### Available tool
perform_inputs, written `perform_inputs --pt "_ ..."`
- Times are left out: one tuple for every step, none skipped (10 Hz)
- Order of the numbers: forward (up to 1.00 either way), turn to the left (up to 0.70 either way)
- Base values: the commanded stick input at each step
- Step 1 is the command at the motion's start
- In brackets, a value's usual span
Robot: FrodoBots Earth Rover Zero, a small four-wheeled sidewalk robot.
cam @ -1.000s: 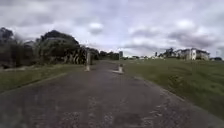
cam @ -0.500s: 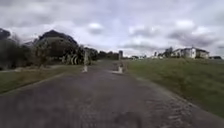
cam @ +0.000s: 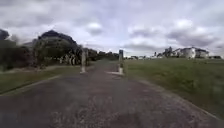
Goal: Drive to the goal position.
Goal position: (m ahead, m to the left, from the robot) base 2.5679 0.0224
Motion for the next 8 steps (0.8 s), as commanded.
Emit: perform_inputs --pt "0.70 0.00" --pt "0.70 0.00" --pt "0.70 0.00" --pt "0.70 0.00" --pt "0.70 0.00" --pt "0.70 0.00" --pt "0.70 0.00" --pt "0.70 0.00"
